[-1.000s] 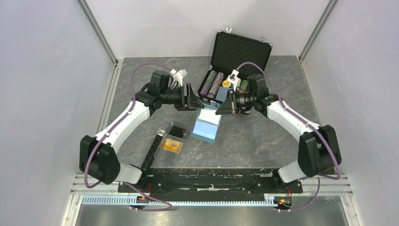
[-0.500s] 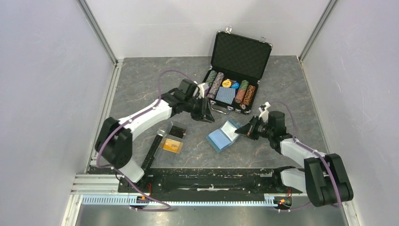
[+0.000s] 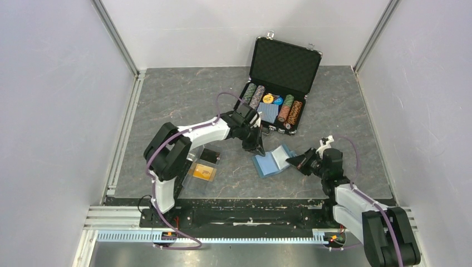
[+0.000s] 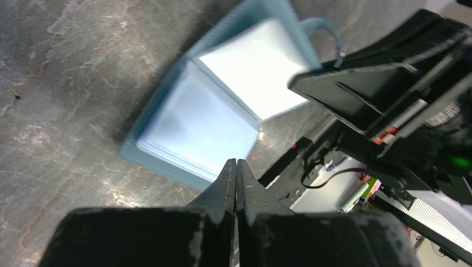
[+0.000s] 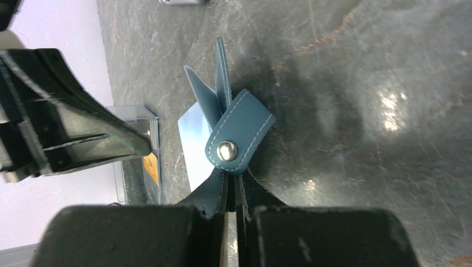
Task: Put the credit cards into the card holder
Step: Place the card holder at the center of the board.
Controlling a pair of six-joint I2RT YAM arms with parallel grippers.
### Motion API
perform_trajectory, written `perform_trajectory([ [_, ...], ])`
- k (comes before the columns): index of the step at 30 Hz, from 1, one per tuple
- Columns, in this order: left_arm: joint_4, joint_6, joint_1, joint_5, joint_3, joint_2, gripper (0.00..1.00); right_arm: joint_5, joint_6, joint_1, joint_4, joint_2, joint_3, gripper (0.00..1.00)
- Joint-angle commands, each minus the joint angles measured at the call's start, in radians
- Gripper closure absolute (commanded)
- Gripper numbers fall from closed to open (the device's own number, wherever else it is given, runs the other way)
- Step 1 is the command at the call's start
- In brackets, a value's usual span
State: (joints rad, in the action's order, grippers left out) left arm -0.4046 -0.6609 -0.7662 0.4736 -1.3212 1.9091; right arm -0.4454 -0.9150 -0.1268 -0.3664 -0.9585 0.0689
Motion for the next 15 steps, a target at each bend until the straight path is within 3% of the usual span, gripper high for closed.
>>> perform_trajectory([
  [1,0.016,-0.032,-0.007,0.0,-0.055,0.072,0.98,0.026,-0.074,0.005,-0.085,0.023,-0.051,1.0],
  [8,0.071,-0.072,-0.045,0.036,-0.087,0.151,0.98,-0.018,-0.13,0.004,-0.138,0.002,-0.152,1.0],
  [12,-0.002,-0.034,-0.066,0.004,-0.13,0.202,0.98,-0.015,-0.135,0.004,-0.119,0.027,-0.167,1.0],
  [14,-0.044,-0.005,-0.071,-0.038,-0.137,0.212,0.98,-0.009,-0.107,0.004,-0.073,0.05,-0.145,0.93],
  [15,-0.063,0.011,-0.073,-0.057,-0.143,0.214,0.98,-0.004,-0.09,0.004,-0.027,0.065,-0.13,0.85],
])
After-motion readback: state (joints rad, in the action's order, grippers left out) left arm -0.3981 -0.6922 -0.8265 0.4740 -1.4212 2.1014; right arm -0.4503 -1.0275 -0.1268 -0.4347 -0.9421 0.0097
